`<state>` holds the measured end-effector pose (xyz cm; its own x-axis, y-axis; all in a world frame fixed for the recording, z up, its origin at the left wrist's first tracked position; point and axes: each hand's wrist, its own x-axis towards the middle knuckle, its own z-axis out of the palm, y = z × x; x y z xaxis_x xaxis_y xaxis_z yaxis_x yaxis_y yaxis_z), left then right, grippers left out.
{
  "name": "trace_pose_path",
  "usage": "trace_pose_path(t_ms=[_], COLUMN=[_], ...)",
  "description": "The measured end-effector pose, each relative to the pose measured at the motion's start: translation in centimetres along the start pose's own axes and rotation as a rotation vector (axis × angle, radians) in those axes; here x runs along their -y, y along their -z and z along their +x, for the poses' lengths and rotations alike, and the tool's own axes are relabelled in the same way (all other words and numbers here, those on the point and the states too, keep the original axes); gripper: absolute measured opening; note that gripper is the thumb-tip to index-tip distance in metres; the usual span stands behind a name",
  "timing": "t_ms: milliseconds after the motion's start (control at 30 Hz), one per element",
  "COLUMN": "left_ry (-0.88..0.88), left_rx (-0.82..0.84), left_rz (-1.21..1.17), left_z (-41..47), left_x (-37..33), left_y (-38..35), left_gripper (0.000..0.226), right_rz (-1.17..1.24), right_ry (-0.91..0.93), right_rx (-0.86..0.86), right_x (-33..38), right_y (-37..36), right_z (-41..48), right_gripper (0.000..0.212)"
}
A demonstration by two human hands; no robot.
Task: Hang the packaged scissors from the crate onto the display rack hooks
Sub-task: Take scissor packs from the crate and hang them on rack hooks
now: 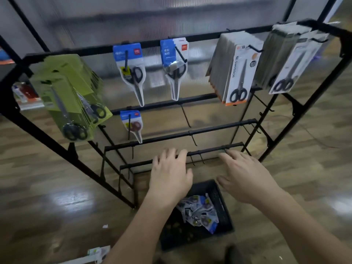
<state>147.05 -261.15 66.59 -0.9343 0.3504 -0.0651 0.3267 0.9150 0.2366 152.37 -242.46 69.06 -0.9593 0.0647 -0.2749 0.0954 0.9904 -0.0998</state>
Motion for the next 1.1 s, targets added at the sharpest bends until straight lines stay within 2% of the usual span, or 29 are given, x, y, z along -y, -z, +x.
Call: trace_pose_path(t_ms=[233, 400, 567, 733, 867, 933, 1067, 1100], left_ry=[0.15, 0.264, 0.326, 0.347, 0.377, 0.376, 0.217, 0.18], left_rx=[0.102, 0.233, 0.295, 0.431, 0.493, 0.54, 0.514, 0.512], left_rz=[-0.02, -0.075, -0.143, -0.191, -0.204, -0.211, -0.139, -0.126], left_z=[1.1, 1.0, 0.0, -0.4, -0.7, -0.1, 3.0, 3.6], left_x=[-2.4, -0.4, 4.9, 11.6, 14.7, 15.1, 15.4, 15.4], left_y=[-4.4, -13.6, -29.5, -48.9, -60.9, -64.6, -68.2, -68.5], left_gripper=[0.056, 0.059, 0.057, 0.06, 0.063, 0.067, 0.068, 0.067], right_rz=[-0.039, -0.031, -0.013, -0.017, -0.086, -0.097, -0.01, -0.01], right_ry=[0.079, 0.121, 0.104, 0.048, 0.015, -0.034, -0.174, -0.218], right_rx=[0.147, 0.359, 0.63, 0.843, 0.99, 1.054, 1.063, 1.078], right_x=[-4.8, -6.9, -7.7, -8.4, -10.1, -11.3, -14.5, -15.2], right_y=[-2.3, -11.9, -29.5, -51.7, -68.0, -75.1, -86.6, -89.0], right_z=[3.8, 8.6, 16.4, 23.5, 28.3, 30.2, 33.3, 33.7], right_gripper=[0.061, 0.056, 0.044, 0.048, 0.015, 0.028, 0.084, 0.086])
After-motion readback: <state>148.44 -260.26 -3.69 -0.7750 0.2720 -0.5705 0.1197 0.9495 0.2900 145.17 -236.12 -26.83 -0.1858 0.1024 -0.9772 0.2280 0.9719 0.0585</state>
